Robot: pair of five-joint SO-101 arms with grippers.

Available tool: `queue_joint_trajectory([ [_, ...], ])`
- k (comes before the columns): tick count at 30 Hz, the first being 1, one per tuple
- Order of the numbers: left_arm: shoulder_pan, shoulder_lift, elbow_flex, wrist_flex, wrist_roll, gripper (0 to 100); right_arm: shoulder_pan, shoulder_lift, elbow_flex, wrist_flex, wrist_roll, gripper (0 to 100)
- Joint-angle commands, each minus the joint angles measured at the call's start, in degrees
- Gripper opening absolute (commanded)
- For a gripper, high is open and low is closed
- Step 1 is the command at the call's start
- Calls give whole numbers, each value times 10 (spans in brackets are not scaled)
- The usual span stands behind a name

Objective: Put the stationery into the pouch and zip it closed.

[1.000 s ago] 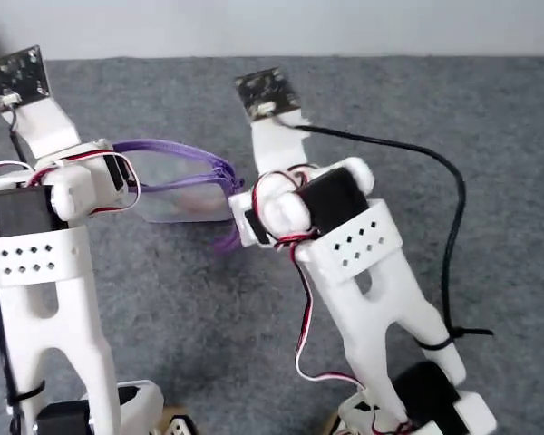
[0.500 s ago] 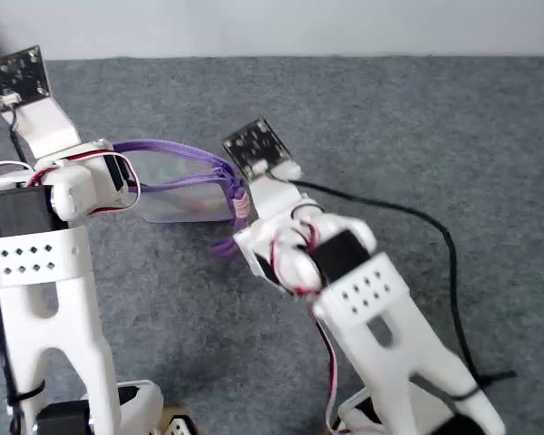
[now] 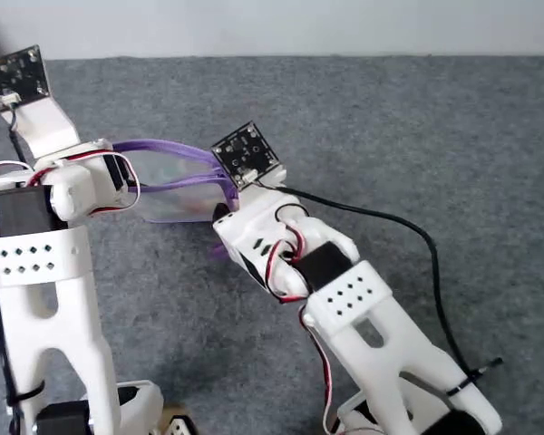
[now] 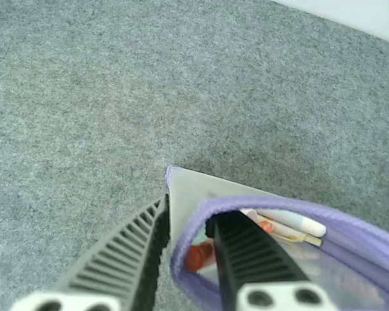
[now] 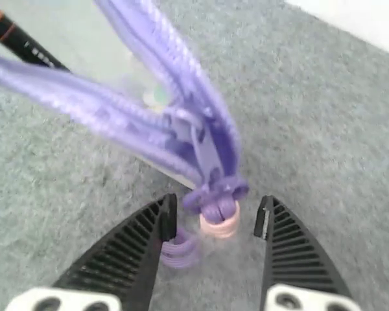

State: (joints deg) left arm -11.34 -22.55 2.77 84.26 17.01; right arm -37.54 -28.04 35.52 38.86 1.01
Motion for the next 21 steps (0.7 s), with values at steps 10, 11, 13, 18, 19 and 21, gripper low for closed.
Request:
queue_joint_trajectory([
  [10, 4, -4, -3, -11, -1, 87, 42, 17, -2, -19, 7, 9],
  [11, 4, -4, -3, -11, -1, 87, 44, 15, -2, -20, 7, 9],
  [13, 4, -4, -3, -13, -1, 87, 44, 14, -3, -20, 7, 9],
  [18, 4, -7, -3, -11, -1, 87, 44, -9, -5, -15, 7, 9],
  [19, 4, -9, -6, -10, -1, 87, 44, -22, -4, -15, 8, 9],
  [21, 4, -10, -8, -9, -1, 87, 44, -48, -4, 0, 23, 9],
])
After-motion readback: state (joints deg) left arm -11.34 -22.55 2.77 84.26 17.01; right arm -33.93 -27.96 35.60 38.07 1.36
